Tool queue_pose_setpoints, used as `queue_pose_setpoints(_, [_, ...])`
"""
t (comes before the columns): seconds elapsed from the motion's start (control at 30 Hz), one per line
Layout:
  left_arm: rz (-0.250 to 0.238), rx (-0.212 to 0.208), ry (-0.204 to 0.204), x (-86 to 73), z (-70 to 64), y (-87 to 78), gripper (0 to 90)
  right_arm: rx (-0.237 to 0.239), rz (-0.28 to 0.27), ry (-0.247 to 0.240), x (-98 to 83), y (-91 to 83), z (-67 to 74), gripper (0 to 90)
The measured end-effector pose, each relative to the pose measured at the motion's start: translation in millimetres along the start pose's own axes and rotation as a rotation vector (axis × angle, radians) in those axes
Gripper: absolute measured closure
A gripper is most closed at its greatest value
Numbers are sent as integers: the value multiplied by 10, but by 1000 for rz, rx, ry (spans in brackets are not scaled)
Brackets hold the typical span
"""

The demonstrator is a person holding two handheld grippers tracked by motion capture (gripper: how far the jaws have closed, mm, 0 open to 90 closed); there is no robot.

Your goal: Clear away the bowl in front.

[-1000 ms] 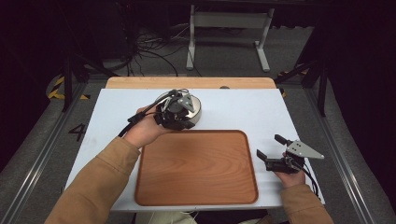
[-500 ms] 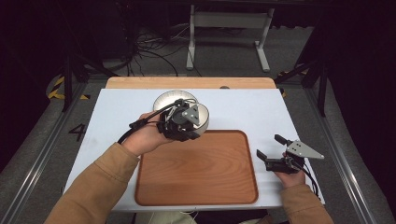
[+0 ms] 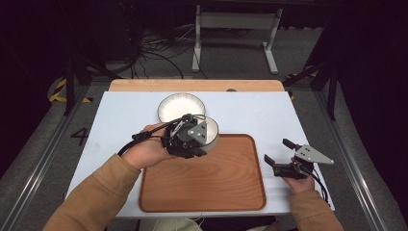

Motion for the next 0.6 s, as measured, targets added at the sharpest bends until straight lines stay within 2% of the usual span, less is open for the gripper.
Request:
queue_pose_setpoints(0.2, [9, -20, 27, 1, -67, 7, 823, 1, 0, -2, 0, 0, 0, 34])
queue_pose_setpoints(0.6, [64, -83, 22, -38, -99, 190, 823, 2, 0, -2, 0, 0, 1, 34])
Point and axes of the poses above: each handheld gripper's, and its own axes: y roughly forward along the jaws, x roughly out of its top, z roughly to its left, the point moved 3 cm from there along y, roughly forward along the jaws, and after that the axes turned 9 degrees about -y, right-handed, at the moved point
